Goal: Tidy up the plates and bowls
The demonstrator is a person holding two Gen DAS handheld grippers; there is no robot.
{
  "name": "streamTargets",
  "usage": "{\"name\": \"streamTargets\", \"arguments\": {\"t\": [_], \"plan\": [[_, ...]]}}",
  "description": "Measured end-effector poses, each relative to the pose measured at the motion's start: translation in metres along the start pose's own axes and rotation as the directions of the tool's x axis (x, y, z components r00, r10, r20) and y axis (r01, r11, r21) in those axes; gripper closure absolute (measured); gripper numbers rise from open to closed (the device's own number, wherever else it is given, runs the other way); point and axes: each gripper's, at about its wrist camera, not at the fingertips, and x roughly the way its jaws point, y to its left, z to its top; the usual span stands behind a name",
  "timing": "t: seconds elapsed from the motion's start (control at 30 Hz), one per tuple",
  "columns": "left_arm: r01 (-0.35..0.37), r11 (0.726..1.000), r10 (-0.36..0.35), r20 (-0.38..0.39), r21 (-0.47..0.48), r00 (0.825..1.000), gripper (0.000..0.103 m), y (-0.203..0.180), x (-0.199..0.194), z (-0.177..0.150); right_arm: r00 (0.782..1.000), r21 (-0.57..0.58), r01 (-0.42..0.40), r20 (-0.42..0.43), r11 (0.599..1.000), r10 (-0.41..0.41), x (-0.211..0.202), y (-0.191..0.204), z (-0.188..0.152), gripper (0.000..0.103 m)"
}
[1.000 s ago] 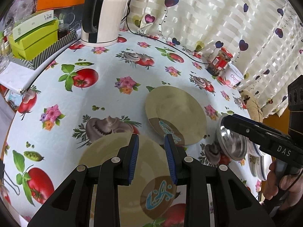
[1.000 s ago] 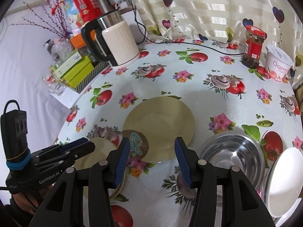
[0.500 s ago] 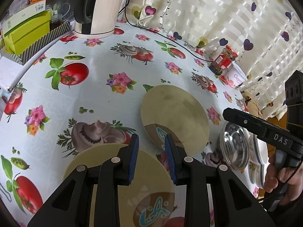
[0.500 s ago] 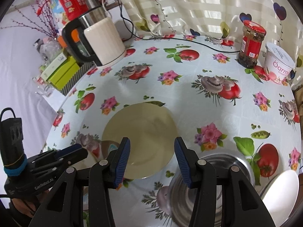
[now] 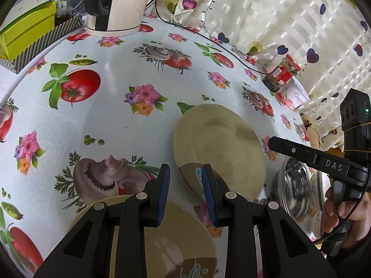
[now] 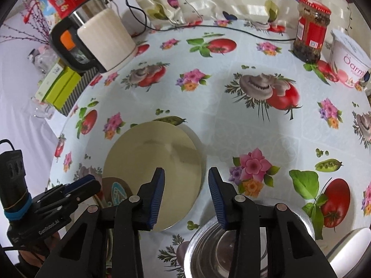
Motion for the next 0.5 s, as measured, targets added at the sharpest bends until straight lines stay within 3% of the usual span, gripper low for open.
{"name": "streamTargets", "arguments": {"t": [0.4,0.5], "plan": [[0.004,1.000,-0.004,-0.030,-0.005,1.000,0.074,0.000,0.015,0.004,0.996,-0.022,0.033,-0.083,0.999,-0.035,0.024,0.001,0.007,0.065],[0.008,1.000,-0.008,-0.035,-0.001,0.999,0.074,-0.002,0.018,0.004,0.994,-0.029,0.040,-0.103,0.999,-0.043,0.029,0.002,0.007,0.069]]}}
